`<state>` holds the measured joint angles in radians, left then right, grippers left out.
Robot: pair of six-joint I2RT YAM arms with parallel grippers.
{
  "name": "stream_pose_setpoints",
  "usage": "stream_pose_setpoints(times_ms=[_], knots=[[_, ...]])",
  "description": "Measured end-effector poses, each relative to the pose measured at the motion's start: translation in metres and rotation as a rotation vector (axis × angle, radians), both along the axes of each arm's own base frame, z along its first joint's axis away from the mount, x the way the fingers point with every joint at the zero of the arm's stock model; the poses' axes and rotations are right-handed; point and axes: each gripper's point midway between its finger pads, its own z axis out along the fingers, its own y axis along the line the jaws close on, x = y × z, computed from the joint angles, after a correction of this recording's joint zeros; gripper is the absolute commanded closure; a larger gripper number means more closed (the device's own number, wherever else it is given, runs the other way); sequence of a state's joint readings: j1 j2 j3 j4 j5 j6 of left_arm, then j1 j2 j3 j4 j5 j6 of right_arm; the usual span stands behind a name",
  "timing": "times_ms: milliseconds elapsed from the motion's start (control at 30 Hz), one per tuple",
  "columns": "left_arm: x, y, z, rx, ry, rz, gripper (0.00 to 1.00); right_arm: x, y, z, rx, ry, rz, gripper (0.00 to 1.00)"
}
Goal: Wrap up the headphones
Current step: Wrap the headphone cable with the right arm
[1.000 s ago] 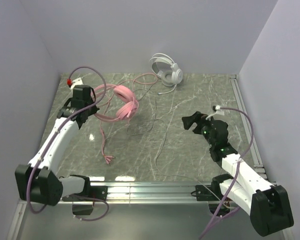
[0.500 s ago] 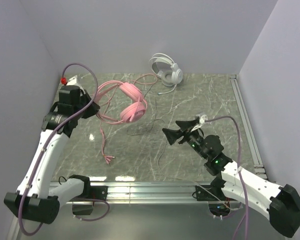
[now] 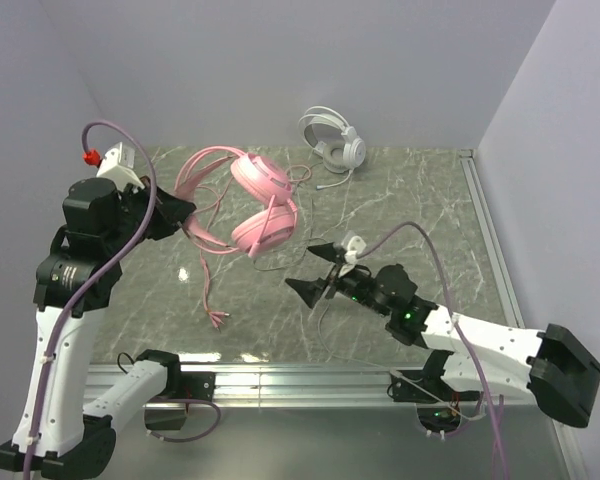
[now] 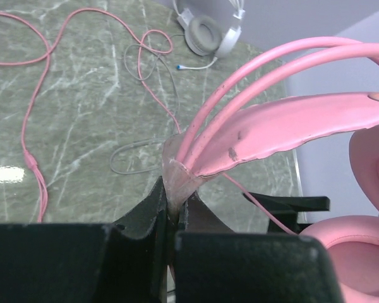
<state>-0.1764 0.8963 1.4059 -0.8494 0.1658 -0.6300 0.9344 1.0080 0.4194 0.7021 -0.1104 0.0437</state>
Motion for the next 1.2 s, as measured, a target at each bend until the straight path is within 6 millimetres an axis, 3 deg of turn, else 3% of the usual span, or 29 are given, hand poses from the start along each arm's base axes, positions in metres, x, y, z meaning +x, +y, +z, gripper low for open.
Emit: stream_pose_setpoints(times_ms=[233,500,733,867,933,1033,1067,1133,1167,1200], knots=[[-0.013,-0.004,-0.002,-0.013,0.037,-0.031,1.0,0.011,0.039,0.009,-0.065,-0.083,-0.012,0.01],[-0.021,-0.008,-0.004,-0.022,0.066,-0.059,1.0,0.044,0.047,-0.01,-0.121,-0.113,-0.136,0.02],[-0.026,-0.011,0.011,-0.036,0.036,-0.081,1.0,0.06,0.041,0.016,-0.05,-0.203,-0.234,0.03],[-0.028,-0.015,0.011,-0.046,0.042,-0.101,1.0,0.064,0.049,0.017,-0.062,-0.235,-0.228,0.06],[-0.027,-0.016,0.011,-0.052,0.048,-0.107,1.0,0.064,0.052,0.016,-0.069,-0.248,-0.218,0.15],[-0.025,-0.018,0.009,-0.054,0.061,-0.113,1.0,0.066,0.06,0.016,-0.077,-0.264,-0.198,0.42],[-0.025,-0.018,0.009,-0.054,0.061,-0.113,1.0,0.066,0.064,0.017,-0.079,-0.269,-0.188,0.59],[-0.023,-0.018,0.008,-0.052,0.066,-0.112,1.0,0.065,0.07,0.02,-0.076,-0.275,-0.171,0.75],[-0.022,-0.018,0.008,-0.052,0.07,-0.112,1.0,0.064,0.071,0.021,-0.071,-0.275,-0.162,0.88],[-0.022,-0.018,0.008,-0.052,0.07,-0.112,1.0,0.063,0.073,0.022,-0.065,-0.276,-0.15,0.93]])
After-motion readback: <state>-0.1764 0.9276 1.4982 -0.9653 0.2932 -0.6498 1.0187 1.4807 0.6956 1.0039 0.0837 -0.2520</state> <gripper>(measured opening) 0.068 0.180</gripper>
